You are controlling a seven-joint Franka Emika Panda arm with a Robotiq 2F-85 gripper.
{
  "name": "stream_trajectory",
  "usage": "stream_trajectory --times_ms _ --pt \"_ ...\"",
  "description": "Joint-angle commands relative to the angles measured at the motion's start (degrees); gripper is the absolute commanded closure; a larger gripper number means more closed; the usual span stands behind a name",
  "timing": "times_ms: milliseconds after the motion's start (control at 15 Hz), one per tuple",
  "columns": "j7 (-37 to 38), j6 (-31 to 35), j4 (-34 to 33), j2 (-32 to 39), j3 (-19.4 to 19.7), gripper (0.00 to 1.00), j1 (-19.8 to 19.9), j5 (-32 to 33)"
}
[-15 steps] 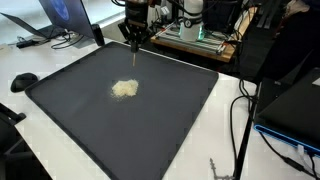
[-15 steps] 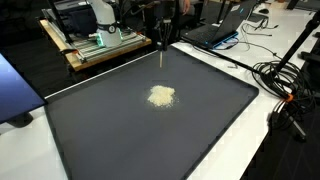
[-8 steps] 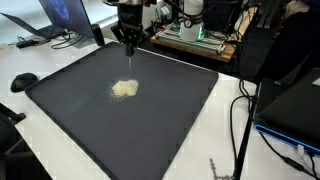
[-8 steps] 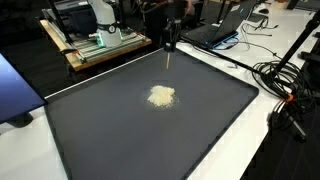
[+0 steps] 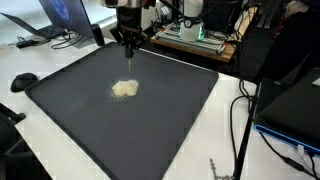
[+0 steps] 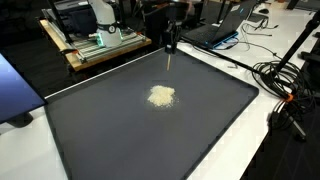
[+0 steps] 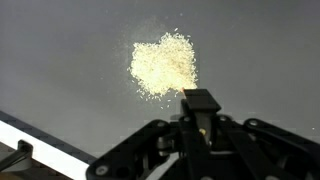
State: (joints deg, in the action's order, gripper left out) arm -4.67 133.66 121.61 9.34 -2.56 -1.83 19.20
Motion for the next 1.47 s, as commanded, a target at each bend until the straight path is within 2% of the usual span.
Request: stream_trajectory --times_ms 0,600,1400 --pt "0.35 1.43 -0.16 0.49 0.38 0.97 -0.73 0.78" --pt "1.59 6.57 -1.29 5.15 1.47 0.97 -1.27 3.57" --pt "0.92 9.01 -3.74 11.60 3.86 0.97 -1.12 4.32"
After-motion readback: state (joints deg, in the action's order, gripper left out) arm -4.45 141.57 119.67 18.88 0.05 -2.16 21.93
